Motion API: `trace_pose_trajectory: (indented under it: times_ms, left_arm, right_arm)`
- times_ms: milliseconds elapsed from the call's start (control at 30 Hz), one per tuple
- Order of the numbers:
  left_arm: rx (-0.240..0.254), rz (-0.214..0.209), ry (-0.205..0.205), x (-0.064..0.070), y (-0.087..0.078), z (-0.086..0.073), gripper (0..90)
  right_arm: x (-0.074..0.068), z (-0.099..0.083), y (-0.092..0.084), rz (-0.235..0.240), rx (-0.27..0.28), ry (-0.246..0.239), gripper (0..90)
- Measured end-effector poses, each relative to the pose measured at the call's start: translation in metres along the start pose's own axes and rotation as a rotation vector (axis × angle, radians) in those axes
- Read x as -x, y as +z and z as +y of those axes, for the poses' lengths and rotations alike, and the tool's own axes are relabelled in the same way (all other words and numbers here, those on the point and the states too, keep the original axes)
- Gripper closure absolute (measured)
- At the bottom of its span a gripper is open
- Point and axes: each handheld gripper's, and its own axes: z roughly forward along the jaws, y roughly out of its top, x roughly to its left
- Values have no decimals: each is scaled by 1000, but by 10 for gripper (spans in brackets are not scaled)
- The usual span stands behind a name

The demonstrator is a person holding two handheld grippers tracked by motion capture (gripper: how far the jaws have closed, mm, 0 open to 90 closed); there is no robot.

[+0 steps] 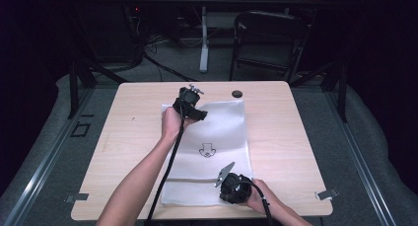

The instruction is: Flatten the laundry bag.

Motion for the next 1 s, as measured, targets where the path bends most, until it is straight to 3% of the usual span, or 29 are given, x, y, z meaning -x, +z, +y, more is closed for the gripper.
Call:
trace_pose_trajectory:
  times_ms: [33,67,100,167,300,467,567,800,867,900,1000]
  left_arm:
    - [5,3,-4,0,-1,0,280]
    - [14,17,-5,0,-3,0,280]
    - [32,41,-8,1,-6,0,211]
    - [43,46,-10,0,-7,0,185]
    - [31,7,-11,2,-11,-2,173]
    - [31,-53,1,7,-15,-9,154]
    - [23,-67,12,10,-17,-14,145]
    - [-20,-131,41,22,-24,-51,120]
    - [-27,-131,47,24,-24,-58,118]
    - [-35,-143,46,27,-24,-71,113]
    - [-52,-143,56,30,-25,-88,110]
  right_arm:
    - [0,0,0,-4,-2,0,886]
    - [0,0,0,-4,-2,0,886]
    - [0,0,0,-3,-3,2,881]
    - [0,0,-1,-3,-8,5,880]
    - [1,0,0,3,4,18,845]
    - [4,-1,-3,15,11,32,686]
    - [7,-2,-7,24,41,53,611]
    - [20,-10,-25,-46,51,139,423]
    - [23,-12,-27,-56,51,149,386]
    - [27,-16,-30,-61,79,169,321]
    - [34,-20,-37,-75,68,193,240]
